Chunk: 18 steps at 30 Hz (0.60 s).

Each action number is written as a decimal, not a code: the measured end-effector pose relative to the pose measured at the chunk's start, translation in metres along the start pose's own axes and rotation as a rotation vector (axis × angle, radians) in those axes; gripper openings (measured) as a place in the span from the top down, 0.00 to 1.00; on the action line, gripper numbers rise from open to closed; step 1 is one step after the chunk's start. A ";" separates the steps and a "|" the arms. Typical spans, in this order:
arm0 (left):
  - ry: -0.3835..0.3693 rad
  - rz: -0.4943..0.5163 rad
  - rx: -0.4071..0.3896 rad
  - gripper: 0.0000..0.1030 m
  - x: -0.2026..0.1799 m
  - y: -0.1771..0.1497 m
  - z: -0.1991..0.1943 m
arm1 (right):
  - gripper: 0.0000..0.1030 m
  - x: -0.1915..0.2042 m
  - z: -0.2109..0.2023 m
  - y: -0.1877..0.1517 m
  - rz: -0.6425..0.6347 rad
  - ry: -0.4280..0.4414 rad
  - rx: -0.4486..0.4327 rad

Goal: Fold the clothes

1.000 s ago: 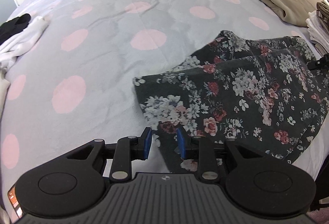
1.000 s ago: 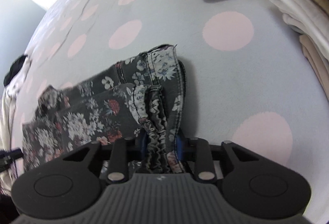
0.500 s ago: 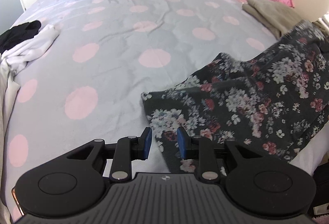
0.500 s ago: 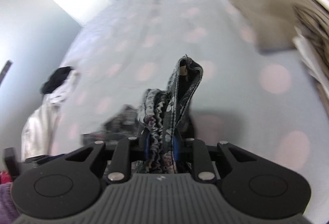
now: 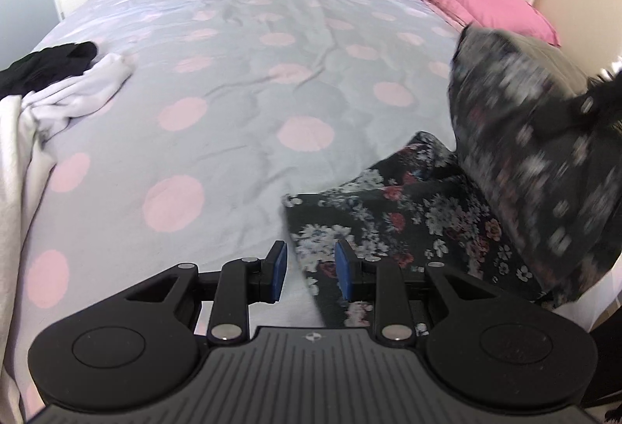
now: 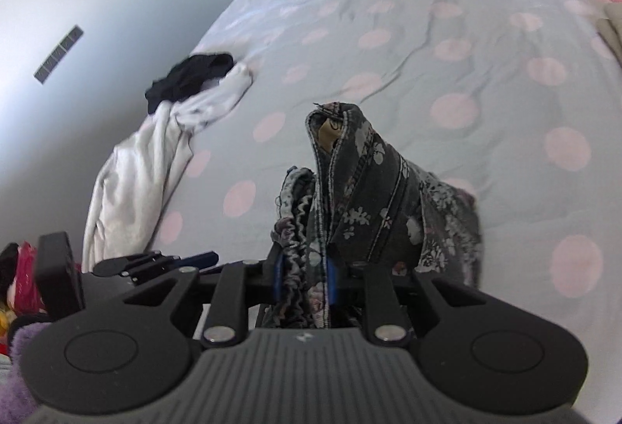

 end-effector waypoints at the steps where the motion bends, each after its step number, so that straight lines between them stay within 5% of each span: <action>1: 0.001 -0.009 -0.001 0.76 0.004 -0.002 -0.001 | 0.78 0.004 0.010 -0.005 -0.009 -0.014 0.014; 11: 0.026 -0.049 0.001 0.76 0.029 -0.010 -0.002 | 0.77 0.010 0.127 -0.052 -0.147 -0.190 0.175; 18: 0.011 -0.054 0.029 0.76 0.033 -0.020 0.004 | 0.63 0.013 0.142 -0.060 -0.168 -0.192 0.214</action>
Point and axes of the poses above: each gripper's, at about its wrist camera, not at the fingertips, and z roughly the way its jaws point, x to its left, y to its top, the point moved 10 cm from there along z, roughly the way its jaws point, and after that the axes turned 12 degrees about z, right-handed, at the moved point
